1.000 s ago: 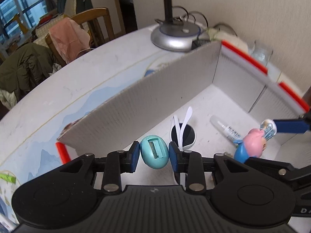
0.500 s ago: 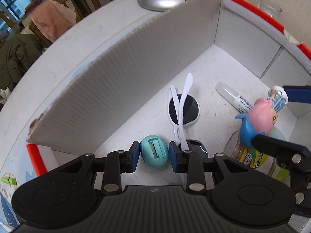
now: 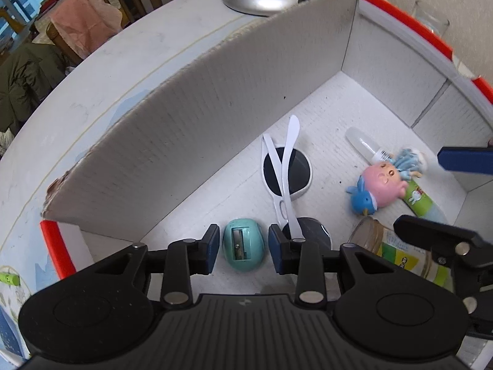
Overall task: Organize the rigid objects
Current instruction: 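Lower into the box and open both tools to drop sharpener and doll, then withdraw both tools from the box back over the table items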
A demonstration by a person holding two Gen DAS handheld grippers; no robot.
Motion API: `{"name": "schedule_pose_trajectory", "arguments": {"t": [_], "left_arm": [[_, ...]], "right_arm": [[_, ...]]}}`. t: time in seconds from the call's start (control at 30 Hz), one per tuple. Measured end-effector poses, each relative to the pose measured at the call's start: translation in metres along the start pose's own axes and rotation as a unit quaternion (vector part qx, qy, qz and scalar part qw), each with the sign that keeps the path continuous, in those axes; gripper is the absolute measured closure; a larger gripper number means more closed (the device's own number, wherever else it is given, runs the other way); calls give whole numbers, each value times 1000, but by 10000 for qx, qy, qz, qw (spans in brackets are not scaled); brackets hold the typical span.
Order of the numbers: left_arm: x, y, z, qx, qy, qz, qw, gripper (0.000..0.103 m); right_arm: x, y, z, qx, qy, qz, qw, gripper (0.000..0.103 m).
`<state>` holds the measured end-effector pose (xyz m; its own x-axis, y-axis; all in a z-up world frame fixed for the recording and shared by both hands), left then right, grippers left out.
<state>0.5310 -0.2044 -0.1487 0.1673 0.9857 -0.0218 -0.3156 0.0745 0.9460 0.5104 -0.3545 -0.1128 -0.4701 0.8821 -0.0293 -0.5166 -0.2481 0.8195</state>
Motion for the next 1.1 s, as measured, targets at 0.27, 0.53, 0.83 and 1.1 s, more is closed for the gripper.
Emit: {"name": "schedule_pose_trajectory", "arguments": {"t": [0.27,0.53,0.83,1.1], "left_arm": [[5,27,-9,-453,160,-152,9987,50],[3,63,-24,-909,238,-327,9950,49],[1,104,-46,-1328,286,-509,9894,49],[14,138,-80,-1706,487,-577,9824,35]], "right_arm": [[1,10,1,-98,-58,-9,9999,36],[7,31,-2,-274,-78,5,9996,31],[15,63,-4,-602,-195,24,9980,23],[32,88,-12,-828,-254,111,9962,15]]}}
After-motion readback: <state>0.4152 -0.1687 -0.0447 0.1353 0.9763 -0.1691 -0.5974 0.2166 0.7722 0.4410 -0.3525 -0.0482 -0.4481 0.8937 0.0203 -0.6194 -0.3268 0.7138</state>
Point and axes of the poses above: each gripper's, at about its wrist camera, not at the fingertips, and y roughly against the way its jaws point, x to its left, z to its top, the point moved 1 cm from there along -y, roughly the way its jaws point, and after that the axes turned 8 degrees about -z, right-handed, at the moved point
